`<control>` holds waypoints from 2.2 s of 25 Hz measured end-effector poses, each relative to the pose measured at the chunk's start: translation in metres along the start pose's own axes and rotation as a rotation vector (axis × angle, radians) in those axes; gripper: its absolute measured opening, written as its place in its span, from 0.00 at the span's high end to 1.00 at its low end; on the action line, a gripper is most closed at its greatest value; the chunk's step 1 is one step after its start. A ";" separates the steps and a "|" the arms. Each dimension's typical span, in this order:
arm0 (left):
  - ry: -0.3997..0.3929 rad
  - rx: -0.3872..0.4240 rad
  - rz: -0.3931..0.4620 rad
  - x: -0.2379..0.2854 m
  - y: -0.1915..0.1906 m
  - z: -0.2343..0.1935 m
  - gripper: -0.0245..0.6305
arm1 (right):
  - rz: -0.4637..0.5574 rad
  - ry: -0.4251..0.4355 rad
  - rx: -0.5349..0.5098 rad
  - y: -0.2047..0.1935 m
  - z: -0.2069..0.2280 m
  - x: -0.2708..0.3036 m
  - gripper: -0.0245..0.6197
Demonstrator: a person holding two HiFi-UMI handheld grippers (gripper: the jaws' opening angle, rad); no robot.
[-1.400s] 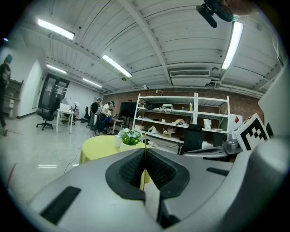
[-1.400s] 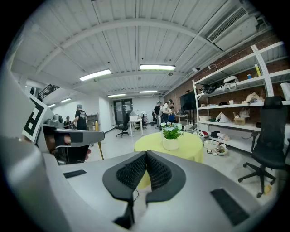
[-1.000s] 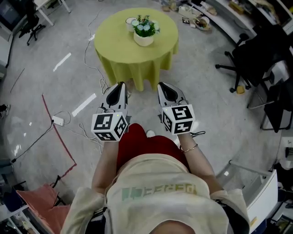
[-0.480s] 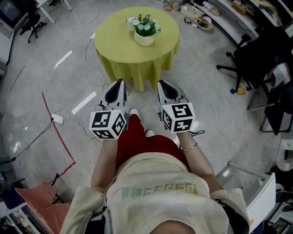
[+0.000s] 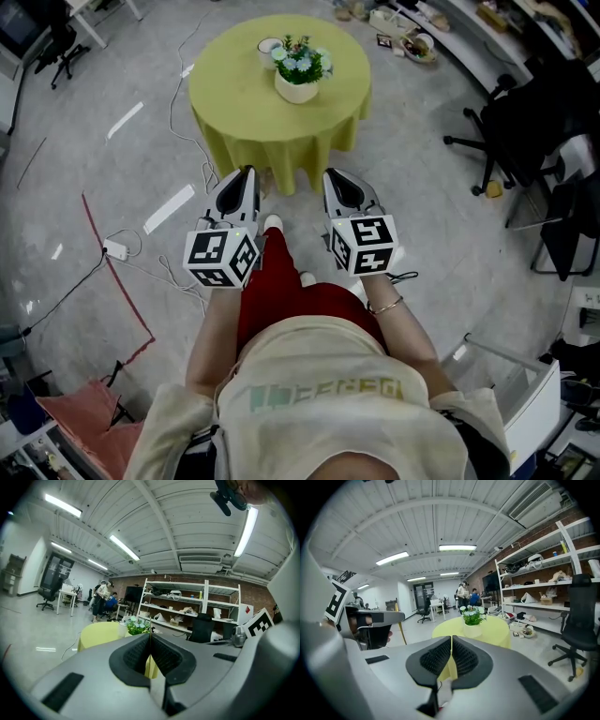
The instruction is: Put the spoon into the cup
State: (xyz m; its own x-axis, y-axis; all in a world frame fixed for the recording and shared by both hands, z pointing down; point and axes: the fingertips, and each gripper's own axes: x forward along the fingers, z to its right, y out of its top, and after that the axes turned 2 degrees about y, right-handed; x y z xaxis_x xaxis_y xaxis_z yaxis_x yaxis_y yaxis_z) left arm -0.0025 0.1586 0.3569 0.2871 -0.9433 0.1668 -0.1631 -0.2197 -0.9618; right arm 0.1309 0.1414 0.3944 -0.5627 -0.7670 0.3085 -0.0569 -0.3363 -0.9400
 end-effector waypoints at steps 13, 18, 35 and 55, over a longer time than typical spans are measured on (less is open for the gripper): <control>-0.008 -0.014 -0.029 0.076 0.012 -0.059 0.93 | -0.030 -0.002 -0.002 0.020 0.016 0.091 0.90; -0.026 -0.018 -0.046 0.113 0.021 -0.084 0.93 | -0.038 -0.012 0.008 0.033 0.023 0.132 0.90; -0.118 -0.033 -0.095 0.219 0.040 -0.143 0.93 | -0.041 -0.119 0.036 0.068 0.056 0.230 0.90; -0.188 -0.039 -0.105 0.281 0.061 -0.193 0.93 | -0.087 -0.220 0.051 0.069 0.064 0.287 0.90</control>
State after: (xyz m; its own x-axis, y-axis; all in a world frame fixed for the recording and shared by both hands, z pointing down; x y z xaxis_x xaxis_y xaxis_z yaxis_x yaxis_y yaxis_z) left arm -0.1143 -0.1677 0.3869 0.4751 -0.8523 0.2189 -0.1579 -0.3273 -0.9316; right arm 0.0180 -0.1368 0.4274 -0.3639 -0.8325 0.4177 -0.0529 -0.4292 -0.9016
